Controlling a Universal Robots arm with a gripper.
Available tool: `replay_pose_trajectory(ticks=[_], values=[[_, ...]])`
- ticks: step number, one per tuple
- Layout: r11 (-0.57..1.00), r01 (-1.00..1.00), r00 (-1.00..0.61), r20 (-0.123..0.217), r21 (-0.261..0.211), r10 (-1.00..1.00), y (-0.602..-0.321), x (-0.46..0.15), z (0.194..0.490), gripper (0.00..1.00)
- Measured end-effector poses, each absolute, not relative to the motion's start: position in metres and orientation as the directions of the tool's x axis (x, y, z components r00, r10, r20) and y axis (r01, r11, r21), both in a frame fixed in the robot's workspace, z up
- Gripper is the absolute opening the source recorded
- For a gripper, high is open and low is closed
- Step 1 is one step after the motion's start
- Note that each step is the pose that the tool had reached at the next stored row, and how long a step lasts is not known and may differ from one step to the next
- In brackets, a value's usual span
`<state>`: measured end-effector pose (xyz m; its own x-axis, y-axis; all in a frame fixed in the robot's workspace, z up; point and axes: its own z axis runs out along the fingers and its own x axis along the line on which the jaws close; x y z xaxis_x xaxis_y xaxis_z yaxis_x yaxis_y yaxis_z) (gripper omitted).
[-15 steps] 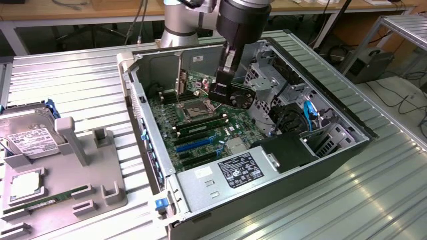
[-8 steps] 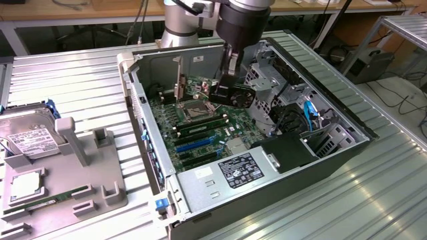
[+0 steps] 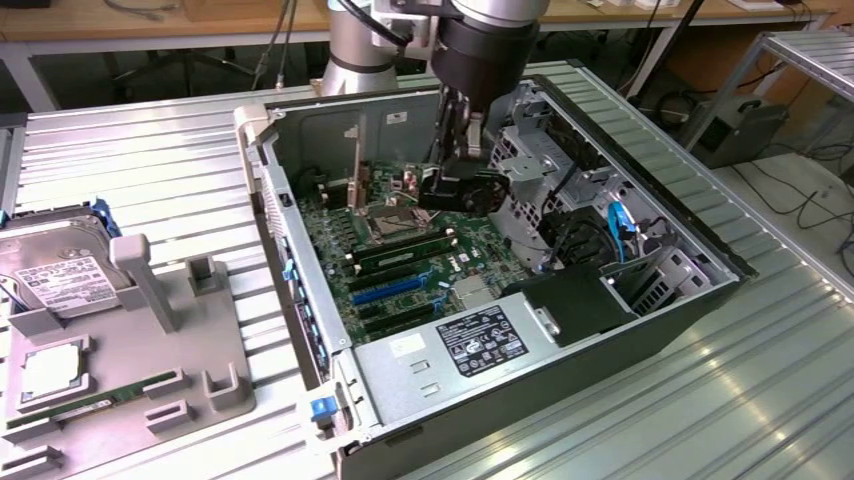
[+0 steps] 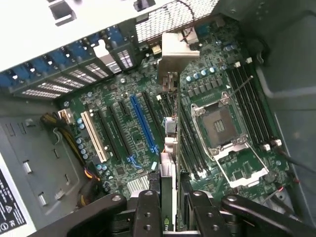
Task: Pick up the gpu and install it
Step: 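Insert the gpu into the slot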
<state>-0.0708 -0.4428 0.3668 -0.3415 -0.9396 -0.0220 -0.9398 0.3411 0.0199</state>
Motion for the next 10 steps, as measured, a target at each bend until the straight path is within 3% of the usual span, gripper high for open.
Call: replay_pose_trajectory(ticks=[10], values=[[0.073, -0.997, -0.073, -0.024, 0.012, -0.997, -0.4428, -0.0708, 0.3591, 0.26]])
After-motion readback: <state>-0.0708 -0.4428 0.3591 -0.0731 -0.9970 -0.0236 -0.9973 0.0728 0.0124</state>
